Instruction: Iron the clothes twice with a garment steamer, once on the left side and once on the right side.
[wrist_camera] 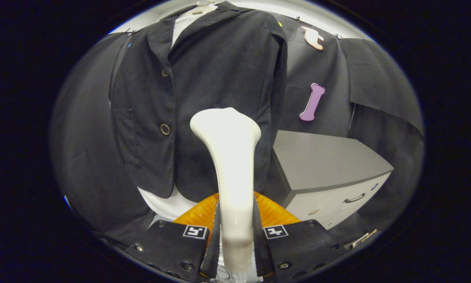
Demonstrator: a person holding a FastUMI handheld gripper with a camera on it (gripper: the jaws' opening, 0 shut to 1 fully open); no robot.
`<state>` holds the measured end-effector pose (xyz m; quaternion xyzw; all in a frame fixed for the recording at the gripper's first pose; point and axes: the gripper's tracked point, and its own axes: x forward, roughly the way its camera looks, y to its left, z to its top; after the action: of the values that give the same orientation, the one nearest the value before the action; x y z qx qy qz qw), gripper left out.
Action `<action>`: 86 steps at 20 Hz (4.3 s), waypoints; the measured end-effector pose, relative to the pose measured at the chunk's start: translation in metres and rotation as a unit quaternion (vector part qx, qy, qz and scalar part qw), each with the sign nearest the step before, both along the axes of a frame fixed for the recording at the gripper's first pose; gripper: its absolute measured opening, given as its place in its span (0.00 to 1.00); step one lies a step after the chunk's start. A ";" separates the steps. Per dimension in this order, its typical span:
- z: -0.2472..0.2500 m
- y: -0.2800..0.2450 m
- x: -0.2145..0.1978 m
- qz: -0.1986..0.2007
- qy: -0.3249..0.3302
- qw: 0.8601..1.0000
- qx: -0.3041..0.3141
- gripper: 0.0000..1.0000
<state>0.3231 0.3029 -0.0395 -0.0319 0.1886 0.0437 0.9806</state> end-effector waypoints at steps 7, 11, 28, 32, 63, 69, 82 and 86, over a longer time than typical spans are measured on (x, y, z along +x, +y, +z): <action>-0.020 0.000 -0.002 0.014 0.021 1.000 -0.011 0.39; -0.029 -0.001 -0.001 0.017 0.034 0.999 -0.015 0.39; 0.066 -0.016 -0.017 0.004 -0.023 0.999 0.034 0.39; 0.144 -0.005 -0.032 0.016 -0.073 0.996 0.052 0.39; 0.378 0.237 0.009 0.053 -0.176 0.983 0.029 0.39; 0.347 0.243 0.012 0.051 -0.158 0.986 0.016 0.39; 0.261 0.236 0.002 0.049 -0.109 0.993 0.003 0.39; 0.232 0.230 -0.002 0.048 -0.091 0.995 0.000 0.39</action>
<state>0.3215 0.5326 0.1925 -0.0452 0.0967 0.0874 0.9904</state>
